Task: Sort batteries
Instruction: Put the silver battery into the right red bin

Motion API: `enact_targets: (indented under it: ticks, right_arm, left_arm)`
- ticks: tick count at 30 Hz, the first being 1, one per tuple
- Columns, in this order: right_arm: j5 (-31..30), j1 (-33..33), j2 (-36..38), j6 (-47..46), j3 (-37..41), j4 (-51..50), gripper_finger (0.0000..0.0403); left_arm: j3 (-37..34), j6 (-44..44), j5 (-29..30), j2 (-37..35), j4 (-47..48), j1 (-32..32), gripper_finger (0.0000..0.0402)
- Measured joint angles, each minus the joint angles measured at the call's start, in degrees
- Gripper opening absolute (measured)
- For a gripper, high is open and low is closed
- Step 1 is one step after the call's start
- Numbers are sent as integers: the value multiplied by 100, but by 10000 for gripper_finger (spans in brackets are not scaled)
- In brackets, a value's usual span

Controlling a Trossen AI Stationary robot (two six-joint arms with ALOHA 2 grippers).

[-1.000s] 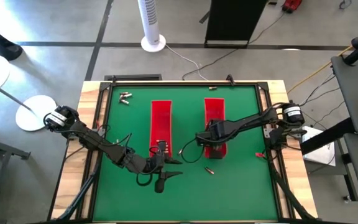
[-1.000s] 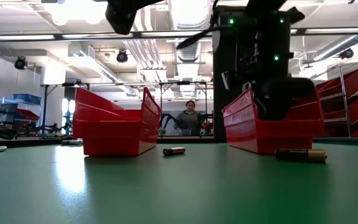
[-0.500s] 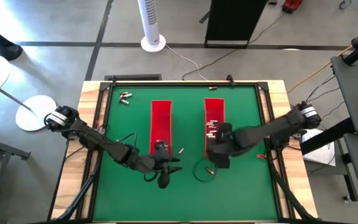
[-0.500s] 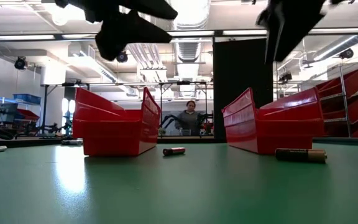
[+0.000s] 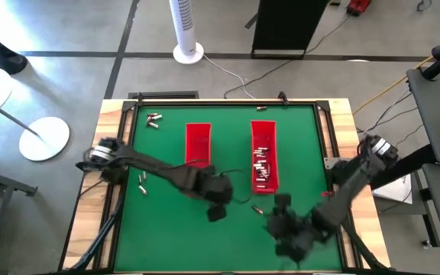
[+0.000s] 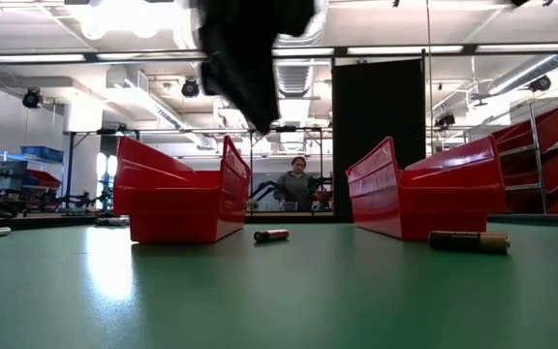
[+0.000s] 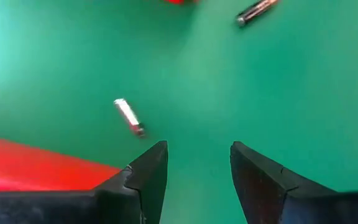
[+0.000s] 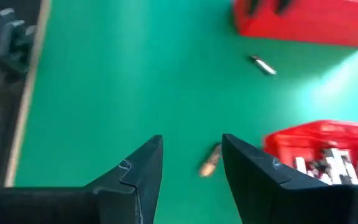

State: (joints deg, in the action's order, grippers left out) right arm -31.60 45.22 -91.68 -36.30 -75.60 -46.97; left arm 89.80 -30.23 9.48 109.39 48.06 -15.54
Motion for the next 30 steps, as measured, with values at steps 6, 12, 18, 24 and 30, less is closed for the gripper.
enact_targets:
  ticks: [6, 12, 18, 24, 30]
  right_arm:
    - [-581, 615, -590, -620, 1, 261, 141]
    - [-605, 987, -1106, -1454, 1, 243, 126]
    - [-592, 1092, -1312, -1463, 3, 232, 116]
    - [-601, 1092, -1282, -1445, 1, 245, 122]
    - [-601, 1092, -1279, -1470, 1, 248, 130]
  left_arm:
    - [2185, 826, -835, 1263, 1815, 596, 155]
    - [3521, 1371, -509, 2338, 3258, 867, 154]
    - [3764, 1674, -592, 2727, 3312, 933, 154]
    - [3550, 1857, -67, 2707, 3296, 1102, 154]
    - [3308, 2122, 49, 2689, 3247, 1112, 153]
